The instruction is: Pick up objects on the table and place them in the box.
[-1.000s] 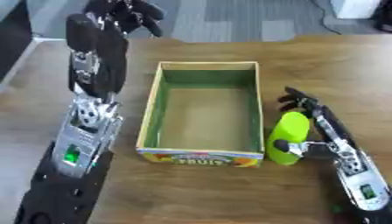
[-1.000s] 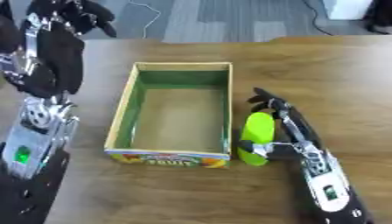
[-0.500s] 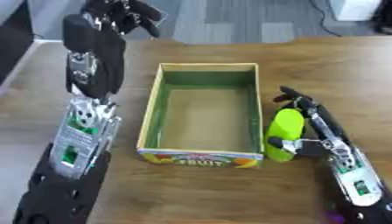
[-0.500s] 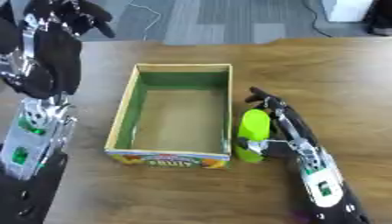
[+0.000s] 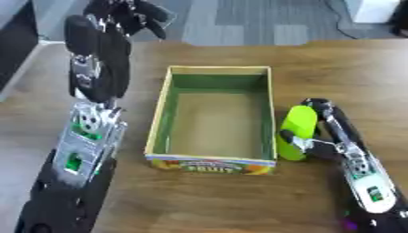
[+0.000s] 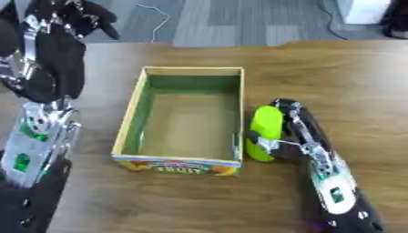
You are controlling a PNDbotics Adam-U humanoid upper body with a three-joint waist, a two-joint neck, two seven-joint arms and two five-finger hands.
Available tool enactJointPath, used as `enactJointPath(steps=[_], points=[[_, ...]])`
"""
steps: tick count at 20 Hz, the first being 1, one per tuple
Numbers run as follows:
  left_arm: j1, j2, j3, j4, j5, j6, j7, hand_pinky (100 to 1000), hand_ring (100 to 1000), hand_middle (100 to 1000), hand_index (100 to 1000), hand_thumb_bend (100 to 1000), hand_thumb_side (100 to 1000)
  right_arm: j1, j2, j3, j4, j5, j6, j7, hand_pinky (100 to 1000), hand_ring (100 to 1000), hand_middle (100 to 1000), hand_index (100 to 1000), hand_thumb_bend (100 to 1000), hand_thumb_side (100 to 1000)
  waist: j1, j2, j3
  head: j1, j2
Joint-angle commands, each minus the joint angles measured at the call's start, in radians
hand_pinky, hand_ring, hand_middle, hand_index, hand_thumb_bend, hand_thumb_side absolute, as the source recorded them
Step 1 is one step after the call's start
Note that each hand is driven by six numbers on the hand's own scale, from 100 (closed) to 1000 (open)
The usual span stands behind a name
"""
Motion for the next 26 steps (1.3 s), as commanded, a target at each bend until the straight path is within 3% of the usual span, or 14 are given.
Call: enactJointPath(steps=[1, 3, 5, 7, 15, 20, 26], points=[[-0.005, 0.005, 0.007, -0.019, 0.001, -0.001, 0.003, 399, 543, 638, 730, 635, 965, 0.023, 0.015, -0.004, 0.056, 0.001, 0.038, -0.101, 100, 225, 310, 549, 438, 561, 0.006, 0.005, 0.005, -0.006, -0.003], [-0.005, 0.005, 0.007, -0.019, 0.000, -0.001, 0.004, 399, 543, 638, 730, 636, 966, 0.023, 0.016, -0.003, 0.060, -0.010, 0.062, -0.161, 100, 105, 245, 518, 327, 495, 0.005, 0.007, 0.006, -0.005, -0.003], [-0.004, 0.005, 0.007, -0.019, 0.000, 0.000, 0.004, 398, 543, 638, 730, 635, 966, 0.024, 0.018, -0.003, 0.063, -0.025, 0.086, -0.212, 100, 100, 183, 477, 172, 401, 0.005, 0.008, 0.008, -0.005, -0.003], [-0.003, 0.004, 0.007, -0.019, 0.000, 0.000, 0.004, 398, 543, 638, 730, 635, 966, 0.024, 0.019, -0.001, 0.063, -0.048, 0.108, -0.257, 100, 100, 163, 457, 129, 394, 0.005, 0.008, 0.011, -0.005, -0.003], [0.003, 0.006, 0.007, -0.019, -0.001, 0.002, 0.003, 398, 543, 639, 730, 636, 967, -0.008, -0.015, -0.006, -0.019, -0.118, 0.128, -0.298, 100, 100, 153, 434, 102, 416, 0.004, 0.004, 0.007, -0.001, -0.003], [0.010, 0.009, 0.008, -0.019, -0.003, 0.003, 0.004, 398, 543, 639, 730, 636, 967, -0.069, -0.086, 0.001, -0.140, -0.192, 0.153, -0.247, 100, 100, 167, 445, 100, 468, -0.001, -0.004, 0.002, 0.005, -0.003], [0.018, 0.011, 0.009, -0.019, -0.004, 0.005, 0.006, 398, 542, 639, 730, 637, 967, -0.130, -0.121, 0.033, -0.210, -0.174, 0.164, -0.174, 100, 100, 182, 444, 100, 540, -0.007, -0.013, 0.003, 0.007, -0.003]])
